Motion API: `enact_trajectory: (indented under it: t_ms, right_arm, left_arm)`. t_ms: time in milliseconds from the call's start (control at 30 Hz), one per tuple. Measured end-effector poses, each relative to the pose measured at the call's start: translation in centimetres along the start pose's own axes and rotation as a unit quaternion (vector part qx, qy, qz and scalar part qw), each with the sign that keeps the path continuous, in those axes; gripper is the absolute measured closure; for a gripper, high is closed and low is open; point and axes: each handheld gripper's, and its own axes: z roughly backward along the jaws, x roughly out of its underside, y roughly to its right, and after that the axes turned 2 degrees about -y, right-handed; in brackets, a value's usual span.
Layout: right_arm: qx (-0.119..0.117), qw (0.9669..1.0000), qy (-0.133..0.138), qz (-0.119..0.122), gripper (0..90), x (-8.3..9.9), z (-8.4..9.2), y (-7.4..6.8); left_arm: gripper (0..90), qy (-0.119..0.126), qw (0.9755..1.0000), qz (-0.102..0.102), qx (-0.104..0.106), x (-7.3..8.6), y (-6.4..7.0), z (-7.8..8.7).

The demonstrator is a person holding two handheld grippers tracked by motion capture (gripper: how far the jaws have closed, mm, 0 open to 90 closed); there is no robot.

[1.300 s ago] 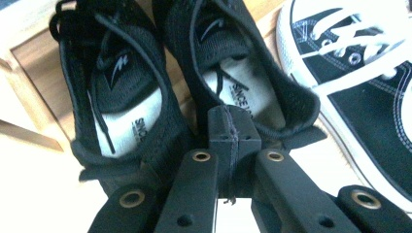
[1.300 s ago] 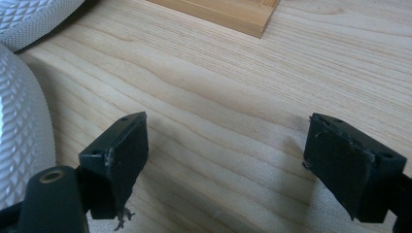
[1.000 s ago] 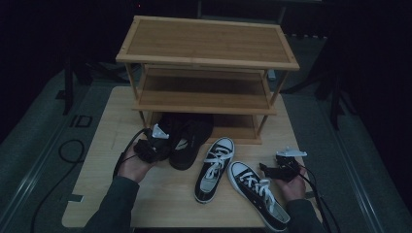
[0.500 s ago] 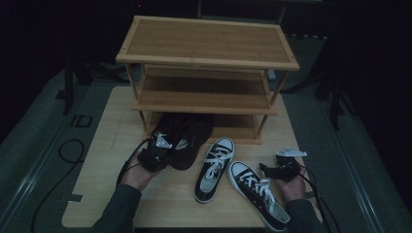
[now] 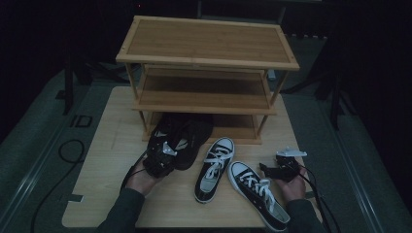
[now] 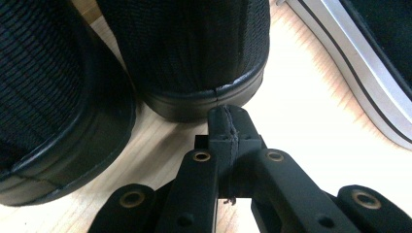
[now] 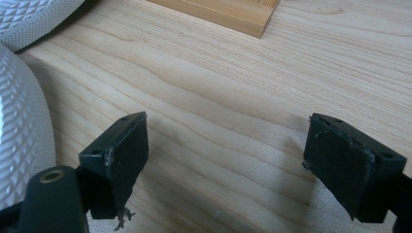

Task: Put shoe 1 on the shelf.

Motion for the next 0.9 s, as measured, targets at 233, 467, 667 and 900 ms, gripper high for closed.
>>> enact_trajectory:
  t_ms: [233, 467, 667, 900]
  right_arm:
    - [0.0, 1.0, 0.0, 0.0, 15.8, 0.0, 0.0, 0.0]
    - [0.0, 1.0, 0.0, 0.0, 15.8, 0.0, 0.0, 0.0]
    - [0.0, 1.0, 0.0, 0.0, 15.8, 0.0, 0.0, 0.0]
    - [0.0, 1.0, 0.0, 0.0, 15.8, 0.0, 0.0, 0.0]
  left_arm:
    - [90.0, 0.012, 0.9999, 0.004, -0.005, -1.2, 0.3, 0.1]
    - [90.0, 0.017, 0.9998, -0.01, -0.001, -2.9, 0.8, 0.0]
    - [90.0, 0.021, 0.9996, -0.02, 0.002, -3.7, 1.7, -0.6]
    - [90.0, 0.007, 0.9997, -0.022, -0.001, -3.3, 1.9, -1.2]
